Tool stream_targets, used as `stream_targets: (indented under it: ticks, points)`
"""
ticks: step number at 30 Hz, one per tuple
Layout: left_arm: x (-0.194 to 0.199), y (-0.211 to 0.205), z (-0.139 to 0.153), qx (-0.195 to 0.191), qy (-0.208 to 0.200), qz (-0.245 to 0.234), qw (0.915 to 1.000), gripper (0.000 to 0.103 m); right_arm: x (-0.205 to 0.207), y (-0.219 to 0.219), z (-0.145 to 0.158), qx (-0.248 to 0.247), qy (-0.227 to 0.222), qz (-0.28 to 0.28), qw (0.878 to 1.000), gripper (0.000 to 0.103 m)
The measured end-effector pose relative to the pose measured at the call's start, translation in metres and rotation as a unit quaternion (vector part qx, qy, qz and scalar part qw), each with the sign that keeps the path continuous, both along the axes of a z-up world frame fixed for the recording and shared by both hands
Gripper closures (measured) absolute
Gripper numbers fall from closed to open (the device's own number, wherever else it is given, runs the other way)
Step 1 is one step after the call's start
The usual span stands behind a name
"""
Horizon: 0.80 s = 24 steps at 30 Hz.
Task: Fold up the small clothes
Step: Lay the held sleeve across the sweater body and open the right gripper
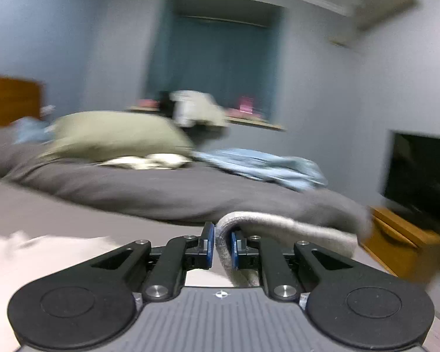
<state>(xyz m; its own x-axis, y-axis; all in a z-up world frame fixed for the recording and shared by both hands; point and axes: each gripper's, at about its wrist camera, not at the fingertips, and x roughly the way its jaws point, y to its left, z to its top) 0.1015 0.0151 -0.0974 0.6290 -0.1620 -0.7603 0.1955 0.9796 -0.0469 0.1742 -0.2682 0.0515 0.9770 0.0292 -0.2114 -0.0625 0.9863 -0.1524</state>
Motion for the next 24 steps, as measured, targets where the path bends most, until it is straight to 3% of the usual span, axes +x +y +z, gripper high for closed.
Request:
stream_targets:
  ticks: [4,9,13,19,21,24]
  points:
    - [0.001,0.001,0.001,-0.003,0.002,-0.003,1.0000,0.000,-0.008,0.090,-0.015,-0.063,0.013,0.080,0.995,0.090]
    - [0.000,0.008,0.005,-0.009,-0.001,-0.004,0.9999,0.000,-0.017,0.163,-0.064,-0.091,0.078,0.147,0.982,0.090]
    - [0.003,0.018,0.010,-0.018,-0.015,0.015,0.9996,0.000,-0.017,0.178,-0.095,-0.050,0.141,0.168,0.974,0.083]
    - [0.020,0.028,0.019,-0.026,-0.036,0.030,0.9986,0.000,-0.012,0.167,-0.116,0.036,0.194,0.188,0.962,0.058]
    - [0.027,0.030,0.020,-0.031,-0.039,0.032,0.9983,0.000,-0.011,0.162,-0.117,0.076,0.206,0.185,0.958,0.056]
    - [0.029,0.030,0.019,-0.027,-0.042,0.031,0.9983,0.000,-0.007,0.155,-0.119,0.095,0.229,0.188,0.951,0.055]
